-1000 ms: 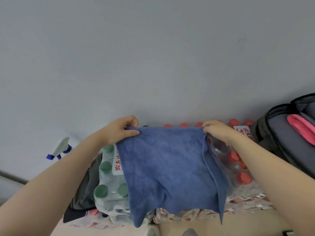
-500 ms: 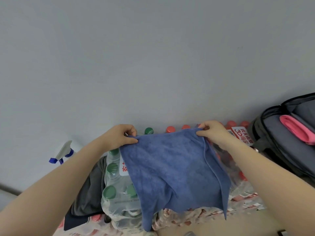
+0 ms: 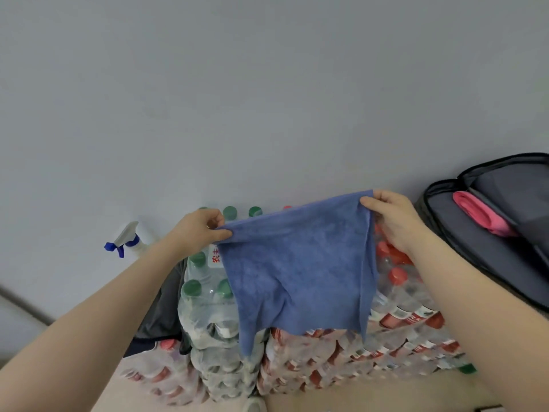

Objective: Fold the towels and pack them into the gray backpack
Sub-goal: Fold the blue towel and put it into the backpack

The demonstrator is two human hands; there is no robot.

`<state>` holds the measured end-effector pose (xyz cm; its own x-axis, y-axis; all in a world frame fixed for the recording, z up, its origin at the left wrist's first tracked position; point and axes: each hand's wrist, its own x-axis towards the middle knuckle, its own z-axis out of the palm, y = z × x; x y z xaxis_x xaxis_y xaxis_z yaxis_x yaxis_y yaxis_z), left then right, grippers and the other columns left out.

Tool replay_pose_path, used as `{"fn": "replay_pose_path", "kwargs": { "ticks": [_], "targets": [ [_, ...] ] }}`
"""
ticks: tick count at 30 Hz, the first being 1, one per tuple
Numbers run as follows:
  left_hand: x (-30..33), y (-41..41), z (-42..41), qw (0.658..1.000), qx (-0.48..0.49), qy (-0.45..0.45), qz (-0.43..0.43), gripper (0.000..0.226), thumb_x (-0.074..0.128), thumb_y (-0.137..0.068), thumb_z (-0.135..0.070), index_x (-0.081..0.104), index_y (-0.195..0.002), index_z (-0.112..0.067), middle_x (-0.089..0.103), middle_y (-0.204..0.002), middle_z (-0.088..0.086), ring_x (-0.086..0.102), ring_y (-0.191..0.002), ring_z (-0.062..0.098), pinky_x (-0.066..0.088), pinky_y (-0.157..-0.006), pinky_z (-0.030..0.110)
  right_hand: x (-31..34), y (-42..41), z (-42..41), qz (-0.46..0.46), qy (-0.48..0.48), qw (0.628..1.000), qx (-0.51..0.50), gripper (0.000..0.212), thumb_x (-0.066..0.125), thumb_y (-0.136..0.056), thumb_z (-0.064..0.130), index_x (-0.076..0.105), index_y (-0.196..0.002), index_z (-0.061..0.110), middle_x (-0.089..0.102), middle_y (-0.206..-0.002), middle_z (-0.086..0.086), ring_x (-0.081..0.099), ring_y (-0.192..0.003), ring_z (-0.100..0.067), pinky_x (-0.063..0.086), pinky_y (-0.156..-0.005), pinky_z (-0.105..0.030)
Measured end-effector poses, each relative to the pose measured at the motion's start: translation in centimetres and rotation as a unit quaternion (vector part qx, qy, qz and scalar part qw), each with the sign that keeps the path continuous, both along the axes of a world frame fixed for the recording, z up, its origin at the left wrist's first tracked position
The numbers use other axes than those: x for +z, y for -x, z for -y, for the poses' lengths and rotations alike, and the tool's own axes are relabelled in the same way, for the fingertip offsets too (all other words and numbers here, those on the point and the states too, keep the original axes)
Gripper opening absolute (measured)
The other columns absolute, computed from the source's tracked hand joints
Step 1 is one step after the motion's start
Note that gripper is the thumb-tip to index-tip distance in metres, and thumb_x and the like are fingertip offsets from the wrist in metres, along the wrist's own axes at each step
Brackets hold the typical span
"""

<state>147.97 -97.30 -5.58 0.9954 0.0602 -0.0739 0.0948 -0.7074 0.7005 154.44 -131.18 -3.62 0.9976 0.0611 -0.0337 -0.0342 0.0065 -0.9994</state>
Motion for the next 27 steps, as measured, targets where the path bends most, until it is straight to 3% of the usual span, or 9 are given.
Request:
{"fn": "replay_pose_path", "kwargs": {
  "ticks": [5,9,11,14,16,20,22,25,27],
  "targets": [
    [1.7,5.9,2.2,0.975,0.075,0.184,0.096,0.024,0.065,-0.081,-0.002,0.053,-0.064,-0.015,0.053,-0.059,-0.003,0.048,-0.056,0.008,0.038,-0.056,0.017,1.2,5.8,2.5,0.011,-0.107,0.994,0.000,0.030,0.050,-0.089,0.002,0.065,-0.065,0.013,0.068,-0.059,0.003,0.062,-0.054,-0.011,0.050,-0.053,-0.021],
    [3.1,11.0,4.0,0.894,0.102,0.425,0.096,0.025,0.053,-0.089,-0.003,0.051,-0.067,-0.013,0.055,-0.052,-0.011,0.048,-0.053,0.005,0.038,-0.051,0.016,1.2,10.1,4.1,-0.004,-0.193,0.981,0.020,0.023,0.044,-0.090,0.001,0.055,-0.071,0.010,0.069,-0.073,-0.003,0.067,-0.074,-0.016,0.053,-0.067,-0.024],
    [2.9,13.3,4.7,0.873,0.104,0.469,0.084,0.028,0.047,-0.093,-0.008,0.050,-0.067,-0.015,0.054,-0.055,-0.010,0.048,-0.056,0.006,0.038,-0.054,0.018,0.9,12.1,4.6,-0.017,-0.205,0.978,0.025,0.033,0.043,-0.090,0.002,0.059,-0.063,0.014,0.068,-0.072,-0.002,0.065,-0.074,-0.016,0.052,-0.068,-0.024],
    [2.5,16.0,5.0,0.860,0.102,0.494,0.076,0.033,0.045,-0.095,-0.010,0.057,-0.065,-0.018,0.054,-0.062,-0.007,0.048,-0.062,0.007,0.041,-0.059,0.020,0.5,14.2,4.9,-0.027,-0.192,0.981,-0.003,0.054,0.041,-0.089,0.000,0.058,-0.043,0.020,0.060,-0.054,0.005,0.059,-0.058,-0.009,0.043,-0.063,-0.023],
    [2.2,16.9,4.8,0.863,0.103,0.487,0.083,0.036,0.046,-0.093,-0.006,0.059,-0.063,-0.018,0.055,-0.059,-0.009,0.049,-0.057,0.004,0.043,-0.055,0.015,0.4,14.7,4.8,-0.018,-0.156,0.987,-0.038,0.051,0.043,-0.088,-0.001,0.056,-0.043,0.020,0.056,-0.049,0.008,0.053,-0.054,-0.007,0.039,-0.059,-0.022],
    [1.5,16.8,4.0,0.931,0.156,0.312,0.107,0.022,0.056,-0.087,0.002,0.056,-0.071,-0.014,0.057,-0.071,0.001,0.050,-0.064,0.009,0.041,-0.064,0.017,-0.5,14.3,3.9,0.011,-0.016,0.997,-0.077,0.026,0.057,-0.087,0.003,0.056,-0.063,0.014,0.056,-0.067,-0.001,0.049,-0.066,-0.013,0.040,-0.062,-0.026],
    [1.1,15.9,3.6,0.940,0.182,0.261,0.124,0.020,0.058,-0.086,0.001,0.057,-0.076,-0.017,0.057,-0.076,0.000,0.051,-0.070,0.010,0.042,-0.068,0.017,-1.0,13.7,3.1,0.017,0.042,0.996,-0.080,0.019,0.062,-0.085,0.005,0.060,-0.068,0.014,0.058,-0.072,-0.002,0.053,-0.068,-0.013,0.044,-0.064,-0.025],
    [1.2,13.8,3.3,0.951,0.214,0.162,0.153,0.013,0.058,-0.086,-0.006,0.062,-0.093,-0.016,0.060,-0.082,-0.004,0.053,-0.073,0.008,0.039,-0.064,0.013,-1.2,11.8,1.8,0.035,0.075,0.992,-0.091,0.016,0.062,-0.084,0.003,0.059,-0.074,0.015,0.059,-0.074,0.001,0.056,-0.064,-0.005,0.045,-0.055,-0.010],
    [1.6,11.9,3.0,0.956,0.226,0.067,0.171,0.011,0.057,-0.087,-0.009,0.066,-0.093,-0.013,0.061,-0.086,-0.004,0.051,-0.071,0.009,0.036,-0.059,0.013,-1.0,9.7,1.0,0.037,0.079,0.992,-0.093,0.017,0.062,-0.084,0.000,0.056,-0.091,0.014,0.058,-0.080,0.003,0.055,-0.071,-0.004,0.042,-0.052,-0.002]
  ]
}}
